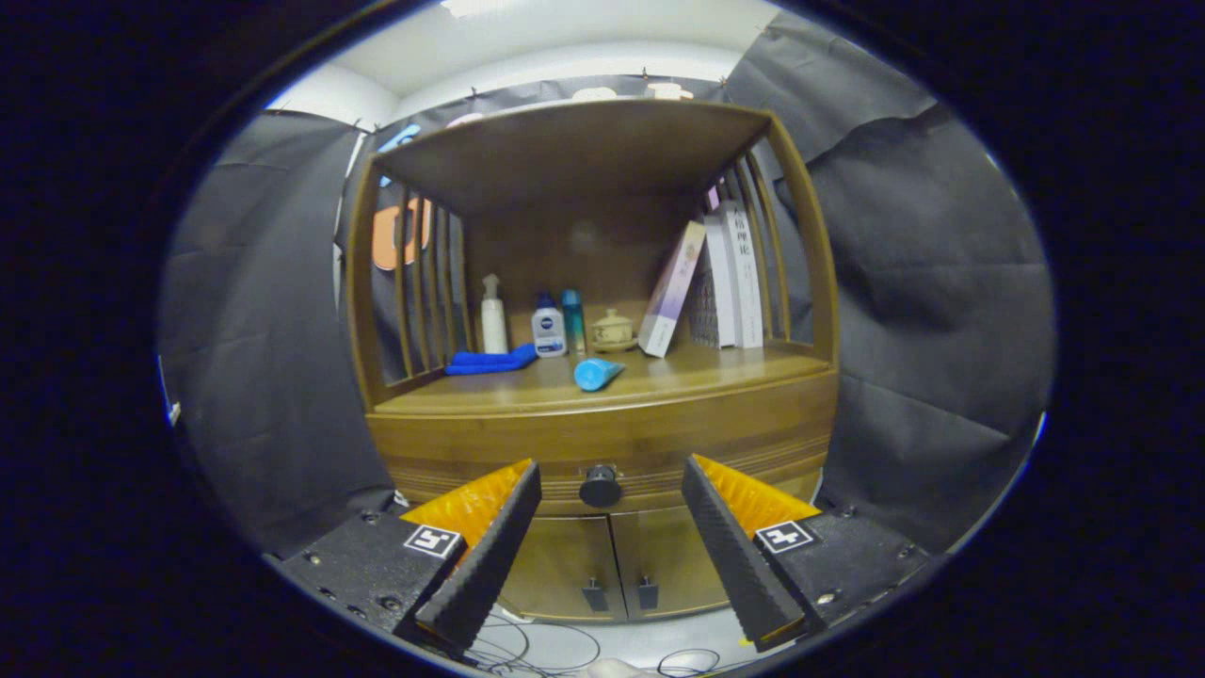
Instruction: Pull open the drawer, take out the items inside it, and place them on the countertop above the cabinet.
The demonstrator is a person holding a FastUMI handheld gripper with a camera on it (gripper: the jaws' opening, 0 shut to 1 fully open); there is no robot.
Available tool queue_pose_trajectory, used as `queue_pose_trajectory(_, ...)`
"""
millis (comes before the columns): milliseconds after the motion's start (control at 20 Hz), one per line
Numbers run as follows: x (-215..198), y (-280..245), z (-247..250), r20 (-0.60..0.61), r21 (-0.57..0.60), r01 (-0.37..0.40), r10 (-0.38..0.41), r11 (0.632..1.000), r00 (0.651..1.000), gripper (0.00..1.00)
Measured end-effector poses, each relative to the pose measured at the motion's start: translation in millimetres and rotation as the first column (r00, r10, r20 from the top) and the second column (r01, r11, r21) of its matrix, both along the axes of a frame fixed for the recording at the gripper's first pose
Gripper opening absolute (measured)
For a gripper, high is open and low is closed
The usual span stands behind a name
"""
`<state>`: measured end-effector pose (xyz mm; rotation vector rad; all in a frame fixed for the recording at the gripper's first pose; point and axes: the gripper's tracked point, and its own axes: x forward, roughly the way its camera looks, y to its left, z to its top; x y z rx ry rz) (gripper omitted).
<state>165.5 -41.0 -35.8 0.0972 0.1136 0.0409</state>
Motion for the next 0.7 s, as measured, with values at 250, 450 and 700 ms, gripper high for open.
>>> queue_pose_trajectory(250,-59.1,13.2,25.8,0.008,0.007,-0.036,0.036,0.999,0.999,0.99)
queue_pose_trajectory(450,-81.0,7.6,40.4,0.043,-0.011,0.004,-0.003,1.0,0.999,0.99)
queue_pose_trajectory(700,-88.1,6.9,36.7,0.027,-0.009,0.019,-0.019,1.0,0.999,0.99)
